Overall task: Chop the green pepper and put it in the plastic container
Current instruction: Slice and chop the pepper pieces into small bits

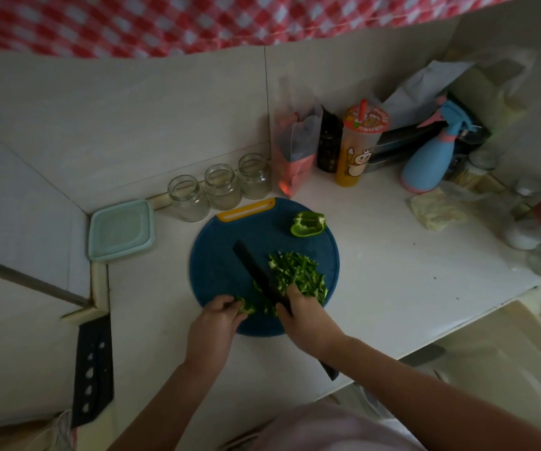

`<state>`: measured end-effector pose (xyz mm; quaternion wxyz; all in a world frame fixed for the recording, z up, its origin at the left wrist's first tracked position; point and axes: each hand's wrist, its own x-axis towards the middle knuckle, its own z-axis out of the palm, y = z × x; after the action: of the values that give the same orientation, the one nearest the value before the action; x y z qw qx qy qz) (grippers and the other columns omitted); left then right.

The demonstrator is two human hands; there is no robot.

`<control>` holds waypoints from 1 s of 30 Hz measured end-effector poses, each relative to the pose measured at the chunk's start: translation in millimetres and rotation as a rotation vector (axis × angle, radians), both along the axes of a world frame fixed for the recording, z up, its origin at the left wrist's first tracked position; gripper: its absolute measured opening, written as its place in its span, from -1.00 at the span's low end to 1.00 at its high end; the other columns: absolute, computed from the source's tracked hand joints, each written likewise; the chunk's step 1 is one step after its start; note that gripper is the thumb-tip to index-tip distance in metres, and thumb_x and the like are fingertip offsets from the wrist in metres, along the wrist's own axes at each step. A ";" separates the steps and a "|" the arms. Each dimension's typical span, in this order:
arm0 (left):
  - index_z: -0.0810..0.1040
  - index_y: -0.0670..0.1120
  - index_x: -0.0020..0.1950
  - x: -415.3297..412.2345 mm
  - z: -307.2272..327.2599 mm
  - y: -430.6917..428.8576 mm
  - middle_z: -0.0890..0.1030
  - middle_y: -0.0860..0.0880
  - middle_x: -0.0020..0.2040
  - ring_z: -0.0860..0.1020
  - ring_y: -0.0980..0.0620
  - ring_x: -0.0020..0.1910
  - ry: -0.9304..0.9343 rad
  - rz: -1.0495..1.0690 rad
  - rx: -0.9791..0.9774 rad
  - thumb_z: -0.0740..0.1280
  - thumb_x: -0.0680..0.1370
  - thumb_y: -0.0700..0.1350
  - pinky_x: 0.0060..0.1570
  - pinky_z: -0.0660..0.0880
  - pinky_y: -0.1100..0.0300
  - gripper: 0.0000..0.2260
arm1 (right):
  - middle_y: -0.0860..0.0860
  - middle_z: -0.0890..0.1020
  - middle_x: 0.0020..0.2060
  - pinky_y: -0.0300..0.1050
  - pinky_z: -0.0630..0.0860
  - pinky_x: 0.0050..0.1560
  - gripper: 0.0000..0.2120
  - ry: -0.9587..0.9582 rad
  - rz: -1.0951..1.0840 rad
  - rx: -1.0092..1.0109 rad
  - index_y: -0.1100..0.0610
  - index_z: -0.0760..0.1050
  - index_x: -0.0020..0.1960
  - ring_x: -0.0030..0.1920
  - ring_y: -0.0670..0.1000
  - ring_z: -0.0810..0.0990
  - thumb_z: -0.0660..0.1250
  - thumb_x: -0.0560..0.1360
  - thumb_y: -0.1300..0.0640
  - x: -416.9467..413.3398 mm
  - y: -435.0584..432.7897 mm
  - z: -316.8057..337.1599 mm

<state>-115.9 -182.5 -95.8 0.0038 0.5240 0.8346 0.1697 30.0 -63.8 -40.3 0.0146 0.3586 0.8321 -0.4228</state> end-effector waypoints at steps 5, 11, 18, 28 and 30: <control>0.70 -0.12 -0.17 0.9 2.4 1.1 0.64 -0.05 -0.31 0.60 0.02 -0.41 -0.008 -0.033 -0.028 0.63 0.18 -0.18 -0.56 0.50 0.29 -0.74 | 0.27 0.59 -0.12 -0.02 0.36 -0.26 -0.75 -0.040 0.070 0.064 0.27 0.25 0.17 -0.13 0.28 0.57 0.09 0.62 0.10 6.5 -24.0 -14.7; 0.65 -0.05 -0.34 -1.9 5.6 2.7 0.56 0.01 -0.47 0.53 0.05 -0.54 0.047 -0.051 -0.061 0.49 0.29 -0.04 -0.62 0.37 0.36 -0.90 | 0.23 0.60 -0.10 -0.05 0.33 -0.29 -0.76 -0.083 0.121 0.154 0.23 0.23 0.20 -0.13 0.27 0.58 0.03 0.64 0.08 5.0 -33.8 -17.6; 0.61 -0.02 -0.40 -1.8 10.9 1.0 0.51 0.03 -0.53 0.48 0.06 -0.60 0.060 -0.091 -0.072 0.58 0.25 -0.11 -0.63 0.32 0.36 -0.85 | 0.19 0.60 -0.11 -0.05 0.32 -0.29 -0.64 -0.197 0.270 0.334 0.27 0.14 0.38 -0.17 0.26 0.58 0.03 0.62 0.19 5.4 -36.4 -18.0; 0.65 0.03 -0.35 -1.2 16.0 2.5 0.50 0.03 -0.54 0.47 0.03 -0.63 0.074 -0.117 -0.203 0.67 0.03 -0.15 -0.66 0.29 0.38 -0.70 | 0.18 0.59 -0.13 -0.03 0.31 -0.30 -0.54 -0.251 0.309 0.357 0.26 0.11 0.40 -0.33 0.18 0.40 0.07 0.52 0.33 6.8 -38.5 -11.5; 0.66 0.04 -0.34 -1.8 15.8 2.1 0.50 0.04 -0.54 0.47 0.04 -0.63 0.074 -0.132 -0.213 0.67 0.02 -0.15 -0.67 0.29 0.37 -0.69 | 0.18 0.59 -0.13 -0.03 0.32 -0.30 -0.55 -0.263 0.302 0.354 0.26 0.12 0.39 -0.33 0.16 0.37 0.07 0.51 0.33 7.0 -38.6 -12.4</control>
<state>-117.7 -180.4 -80.0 0.0397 0.5802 0.8113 0.0600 37.0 -102.4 -52.7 0.1226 0.2792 0.9281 -0.2136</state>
